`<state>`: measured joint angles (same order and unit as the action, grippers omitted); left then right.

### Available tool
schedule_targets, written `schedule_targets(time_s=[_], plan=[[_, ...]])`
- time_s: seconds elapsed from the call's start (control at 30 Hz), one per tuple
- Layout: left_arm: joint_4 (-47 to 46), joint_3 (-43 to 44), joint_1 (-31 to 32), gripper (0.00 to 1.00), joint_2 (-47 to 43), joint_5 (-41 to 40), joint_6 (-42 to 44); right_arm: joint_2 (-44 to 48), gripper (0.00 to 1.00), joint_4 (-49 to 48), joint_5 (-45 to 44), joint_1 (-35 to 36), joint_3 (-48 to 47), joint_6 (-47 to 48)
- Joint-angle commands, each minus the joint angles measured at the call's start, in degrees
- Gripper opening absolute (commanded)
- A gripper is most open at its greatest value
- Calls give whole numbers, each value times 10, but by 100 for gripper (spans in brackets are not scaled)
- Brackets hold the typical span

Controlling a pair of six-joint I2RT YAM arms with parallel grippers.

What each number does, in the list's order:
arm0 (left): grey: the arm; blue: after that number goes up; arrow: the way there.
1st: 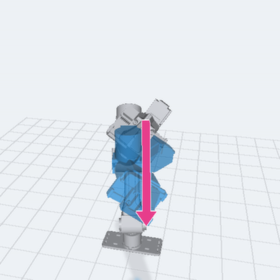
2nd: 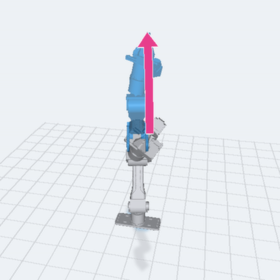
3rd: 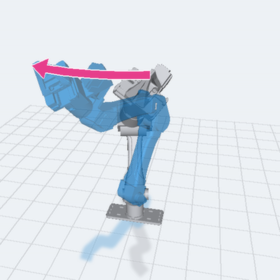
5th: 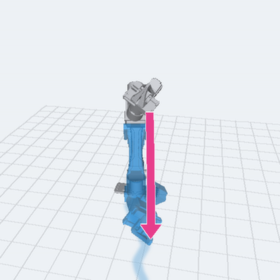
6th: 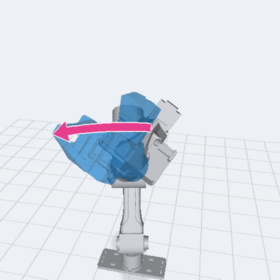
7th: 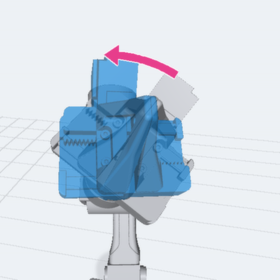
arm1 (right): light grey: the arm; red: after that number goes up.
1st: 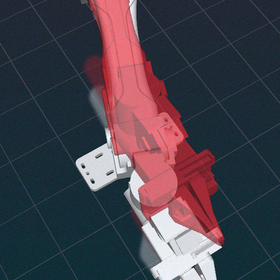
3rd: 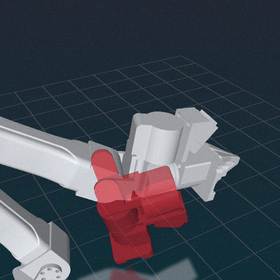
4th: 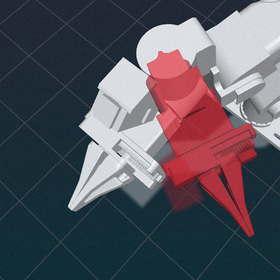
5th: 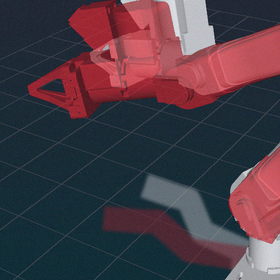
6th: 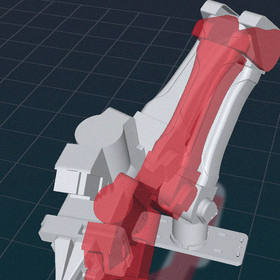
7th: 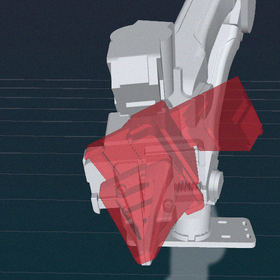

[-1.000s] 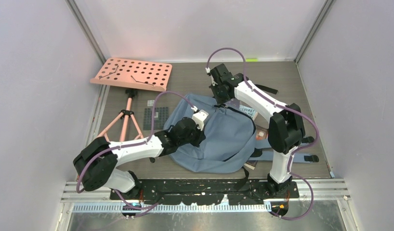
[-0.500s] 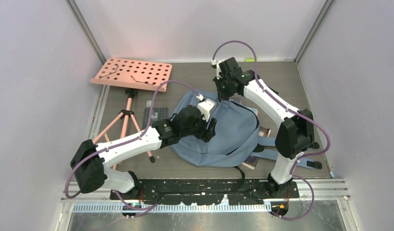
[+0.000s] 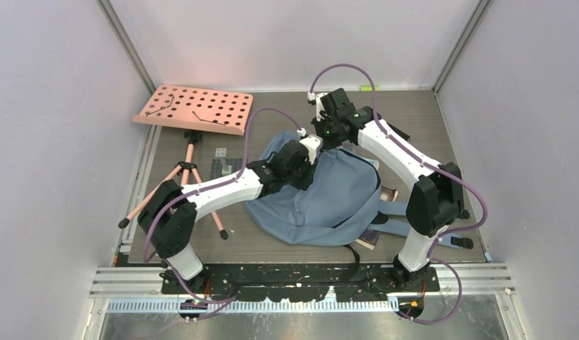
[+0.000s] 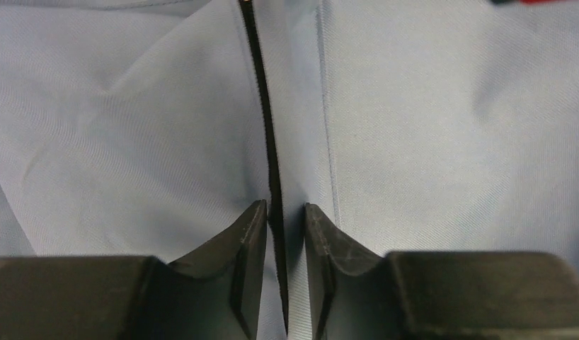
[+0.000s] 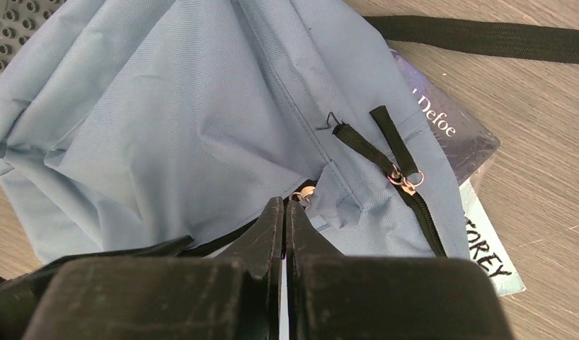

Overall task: Pack the student bag
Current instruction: Zip the student bag at the center of the board.

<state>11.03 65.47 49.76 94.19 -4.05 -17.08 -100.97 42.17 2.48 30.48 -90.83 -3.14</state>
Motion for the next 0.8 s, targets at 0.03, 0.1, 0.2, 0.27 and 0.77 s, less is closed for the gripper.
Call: schedule_targets(time_s=[0.03,0.1,0.2,0.27,0.77], plan=[[-58,11,1,11,-6,-1,6,45,1,-17,-1,3,-6,-5],[-64,-1,1,0,-15,12,5,47,1,-23,-32,3,-8,-13],[-78,-41,1,0,-35,55,20,45,0,-26,-105,3,-23,-24],[-83,-74,2,0,-52,75,27,39,1,-26,-145,3,-38,-28],[-51,-221,3,0,-196,-23,-43,-55,0,26,-265,-7,-64,-51]])
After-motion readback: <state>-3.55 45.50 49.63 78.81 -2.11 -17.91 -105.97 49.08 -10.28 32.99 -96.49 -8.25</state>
